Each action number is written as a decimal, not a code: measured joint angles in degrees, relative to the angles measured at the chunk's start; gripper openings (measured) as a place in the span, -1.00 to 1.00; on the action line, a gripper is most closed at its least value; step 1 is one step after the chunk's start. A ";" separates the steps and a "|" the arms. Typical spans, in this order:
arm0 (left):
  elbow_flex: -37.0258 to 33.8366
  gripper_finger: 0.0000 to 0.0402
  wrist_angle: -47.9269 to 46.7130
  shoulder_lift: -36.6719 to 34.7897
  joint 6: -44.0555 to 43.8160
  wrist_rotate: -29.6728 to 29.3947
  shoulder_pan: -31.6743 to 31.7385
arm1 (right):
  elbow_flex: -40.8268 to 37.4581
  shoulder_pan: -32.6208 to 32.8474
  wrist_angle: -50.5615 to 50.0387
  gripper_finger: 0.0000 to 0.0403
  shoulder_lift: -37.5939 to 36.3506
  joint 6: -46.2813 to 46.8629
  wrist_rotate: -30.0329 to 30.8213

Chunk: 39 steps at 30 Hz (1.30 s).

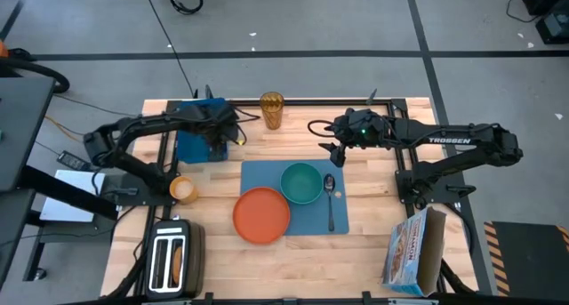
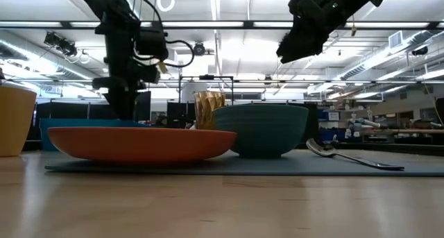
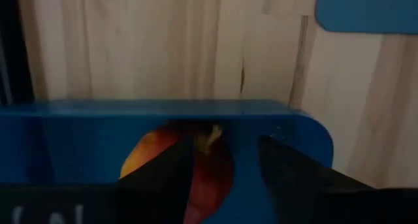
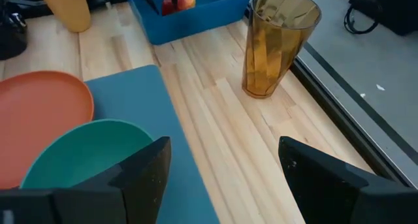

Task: Arrange a breakfast setting
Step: Put the red apple on the blue cutting board to the top of the orange plate

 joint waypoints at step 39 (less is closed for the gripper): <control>-0.01 -0.70 0.06 9.95 4.06 -6.19 0.09 | -5.90 0.11 0.69 0.43 -0.01 1.73 -3.12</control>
